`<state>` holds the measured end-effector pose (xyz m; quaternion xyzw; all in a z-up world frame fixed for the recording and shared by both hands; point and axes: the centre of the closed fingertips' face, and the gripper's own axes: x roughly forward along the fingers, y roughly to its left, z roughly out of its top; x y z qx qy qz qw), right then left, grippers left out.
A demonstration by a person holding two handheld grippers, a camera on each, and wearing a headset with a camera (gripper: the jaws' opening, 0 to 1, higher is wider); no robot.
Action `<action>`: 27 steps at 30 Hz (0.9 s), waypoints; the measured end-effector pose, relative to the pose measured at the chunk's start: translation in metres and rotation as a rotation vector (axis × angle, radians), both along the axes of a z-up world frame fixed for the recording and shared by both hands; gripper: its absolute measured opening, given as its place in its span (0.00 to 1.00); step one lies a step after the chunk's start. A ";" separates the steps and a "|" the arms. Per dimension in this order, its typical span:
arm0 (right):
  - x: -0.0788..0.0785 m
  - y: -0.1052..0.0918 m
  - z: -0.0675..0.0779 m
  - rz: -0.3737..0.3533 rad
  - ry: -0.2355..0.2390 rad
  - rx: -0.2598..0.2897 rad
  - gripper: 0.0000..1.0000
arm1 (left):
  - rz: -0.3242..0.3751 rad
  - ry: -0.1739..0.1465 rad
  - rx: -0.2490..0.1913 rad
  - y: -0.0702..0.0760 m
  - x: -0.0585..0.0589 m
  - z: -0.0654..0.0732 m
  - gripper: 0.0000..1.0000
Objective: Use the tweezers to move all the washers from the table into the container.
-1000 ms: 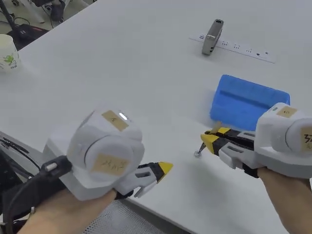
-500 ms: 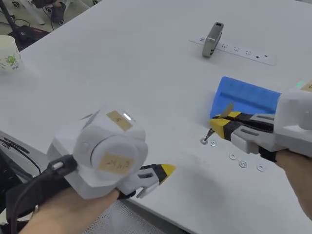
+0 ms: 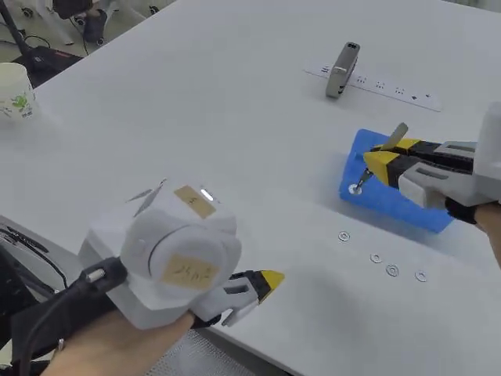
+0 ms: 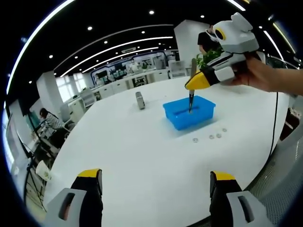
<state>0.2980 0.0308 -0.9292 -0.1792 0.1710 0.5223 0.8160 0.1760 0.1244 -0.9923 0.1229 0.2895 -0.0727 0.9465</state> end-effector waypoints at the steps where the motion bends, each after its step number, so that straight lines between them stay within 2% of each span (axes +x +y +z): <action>1: 0.005 -0.001 -0.001 -0.014 0.001 -0.001 0.00 | -0.002 0.001 0.003 0.000 0.000 0.000 0.96; 4: 0.018 -0.004 0.001 -0.046 -0.004 0.017 0.00 | 0.003 -0.005 0.006 0.001 0.000 0.001 0.96; 5: 0.025 -0.005 0.004 -0.069 -0.011 0.039 0.00 | 0.006 -0.006 0.007 0.002 0.000 0.001 0.95; 9: 0.047 -0.010 0.008 -0.141 -0.063 0.044 0.00 | 0.006 -0.007 0.017 0.003 0.000 0.001 0.95; 16: 0.071 -0.011 -0.008 -0.187 -0.071 0.024 0.01 | 0.008 -0.001 0.019 0.003 0.000 0.000 0.95; 18: 0.073 -0.011 -0.014 -0.196 -0.043 0.024 0.01 | 0.005 0.003 0.022 0.002 -0.001 -0.001 0.95; 19: 0.073 -0.010 -0.019 -0.204 -0.001 0.034 0.01 | 0.000 -0.003 0.025 0.001 0.000 0.000 0.95; 22: 0.081 -0.008 -0.030 -0.207 0.003 0.037 0.01 | 0.000 -0.013 0.033 0.002 0.000 0.002 0.94; 27: 0.085 -0.007 -0.043 -0.221 0.047 0.035 0.01 | -0.003 -0.009 0.041 0.001 0.000 0.001 0.93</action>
